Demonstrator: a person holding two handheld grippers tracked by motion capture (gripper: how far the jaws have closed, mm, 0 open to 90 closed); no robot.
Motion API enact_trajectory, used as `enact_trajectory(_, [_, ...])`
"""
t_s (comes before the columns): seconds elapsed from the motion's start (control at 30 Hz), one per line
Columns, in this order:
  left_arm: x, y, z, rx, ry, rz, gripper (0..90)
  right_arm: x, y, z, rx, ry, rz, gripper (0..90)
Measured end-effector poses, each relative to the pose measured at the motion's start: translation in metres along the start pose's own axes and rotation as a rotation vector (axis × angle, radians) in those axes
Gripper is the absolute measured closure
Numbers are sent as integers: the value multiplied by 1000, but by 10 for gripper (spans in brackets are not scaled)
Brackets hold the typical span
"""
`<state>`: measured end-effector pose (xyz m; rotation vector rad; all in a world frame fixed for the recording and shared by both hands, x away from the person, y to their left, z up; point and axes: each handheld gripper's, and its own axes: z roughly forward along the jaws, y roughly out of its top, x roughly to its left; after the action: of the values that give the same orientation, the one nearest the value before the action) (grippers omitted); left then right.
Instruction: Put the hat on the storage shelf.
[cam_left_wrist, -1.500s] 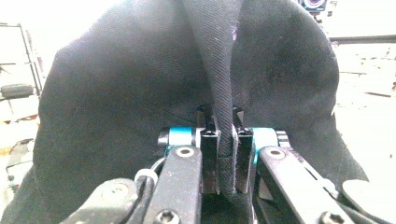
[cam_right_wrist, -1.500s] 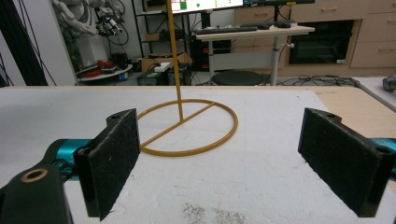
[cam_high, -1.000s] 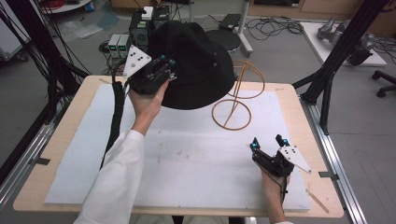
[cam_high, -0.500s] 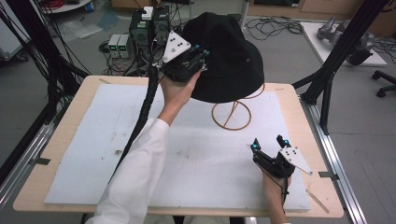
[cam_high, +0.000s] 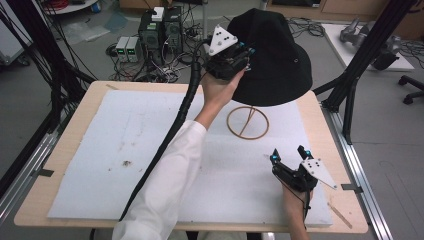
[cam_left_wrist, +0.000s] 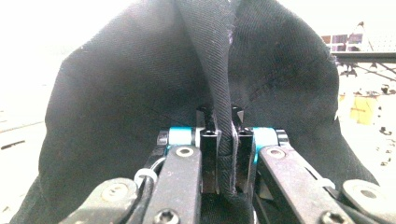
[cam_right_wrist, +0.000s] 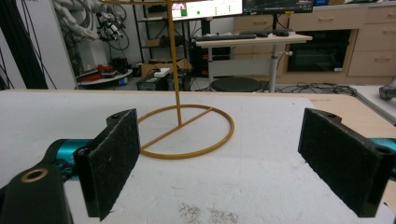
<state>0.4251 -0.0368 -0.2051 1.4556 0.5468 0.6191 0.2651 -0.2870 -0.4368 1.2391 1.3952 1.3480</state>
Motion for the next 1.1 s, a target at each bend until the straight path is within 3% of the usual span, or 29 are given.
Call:
enact_trajectory(0.23, [4,-23,21,124,-14,-32,855,-2,0,-2,-1,-2,2,123])
enact_trajectory(0.47, [1,-34,26,165,-37,-60,856,-1,-1,-1,-1,4,-4,122])
enact_trajectory(0.77, [2,-45,35,268,-25,-36,853,-1,-1,-1,3,9,15,122])
enact_trajectory(1.1, [1,-51,35,265,-25,-50,848,-1,0,-1,0,13,15,124])
